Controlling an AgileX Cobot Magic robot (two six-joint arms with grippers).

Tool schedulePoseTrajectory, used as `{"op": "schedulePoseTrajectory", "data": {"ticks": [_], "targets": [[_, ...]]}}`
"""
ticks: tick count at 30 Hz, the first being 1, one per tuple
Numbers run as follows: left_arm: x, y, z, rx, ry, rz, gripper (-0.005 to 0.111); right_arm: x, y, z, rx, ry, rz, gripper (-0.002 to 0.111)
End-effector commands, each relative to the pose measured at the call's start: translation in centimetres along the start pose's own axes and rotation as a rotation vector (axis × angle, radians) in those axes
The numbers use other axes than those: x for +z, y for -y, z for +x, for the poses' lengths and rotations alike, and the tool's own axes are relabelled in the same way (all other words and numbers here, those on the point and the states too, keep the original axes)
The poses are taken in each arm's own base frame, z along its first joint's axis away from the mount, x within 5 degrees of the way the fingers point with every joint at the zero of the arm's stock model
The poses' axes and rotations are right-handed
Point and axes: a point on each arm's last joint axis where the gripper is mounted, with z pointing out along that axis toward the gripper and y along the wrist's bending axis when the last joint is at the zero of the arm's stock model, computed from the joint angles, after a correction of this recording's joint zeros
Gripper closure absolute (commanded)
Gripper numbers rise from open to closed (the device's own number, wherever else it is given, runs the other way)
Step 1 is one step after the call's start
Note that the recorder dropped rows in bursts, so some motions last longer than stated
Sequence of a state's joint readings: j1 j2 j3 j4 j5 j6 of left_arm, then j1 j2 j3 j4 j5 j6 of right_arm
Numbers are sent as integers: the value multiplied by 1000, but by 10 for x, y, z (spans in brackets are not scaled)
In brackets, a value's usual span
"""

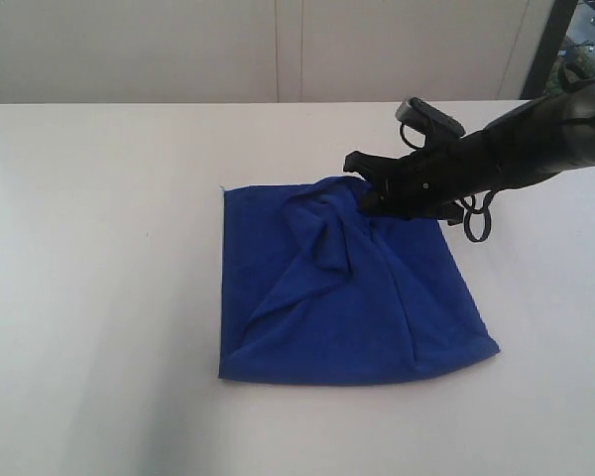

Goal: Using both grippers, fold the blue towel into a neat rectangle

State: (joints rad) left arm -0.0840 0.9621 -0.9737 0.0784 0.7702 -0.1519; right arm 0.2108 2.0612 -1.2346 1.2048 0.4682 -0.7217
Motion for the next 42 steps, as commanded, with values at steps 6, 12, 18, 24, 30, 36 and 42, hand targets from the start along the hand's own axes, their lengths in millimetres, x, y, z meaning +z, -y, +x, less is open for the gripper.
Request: {"op": "schedulePoseTrajectory", "data": {"ticks": [6,12,18,24,30,36,42], "targets": [[-2,0,1,-7,2,0,107,-13,-9,-9,-67,22,-8,108],[-2,0,1,-7,2,0,107,-19,-19,-18,-89,-18,-12,108],[-2,0,-2,-6,38,-2,107,-21,-23,-14,-90,-98,-33,108],[-2,0,-4,-6,55,-2,107,-25,-32,-12,-124,-173,-95,108],[3,9,-12,-57,107,105,107,-25,-33,-11,-129,-184,-101,108],[41,41,-24,63,37,392,107,-25,-33,-12,-129,-178,-98,108],[100,85,-31,223,-47,423,107,-25,-33,-12,-115,-180,-98,108]]}}
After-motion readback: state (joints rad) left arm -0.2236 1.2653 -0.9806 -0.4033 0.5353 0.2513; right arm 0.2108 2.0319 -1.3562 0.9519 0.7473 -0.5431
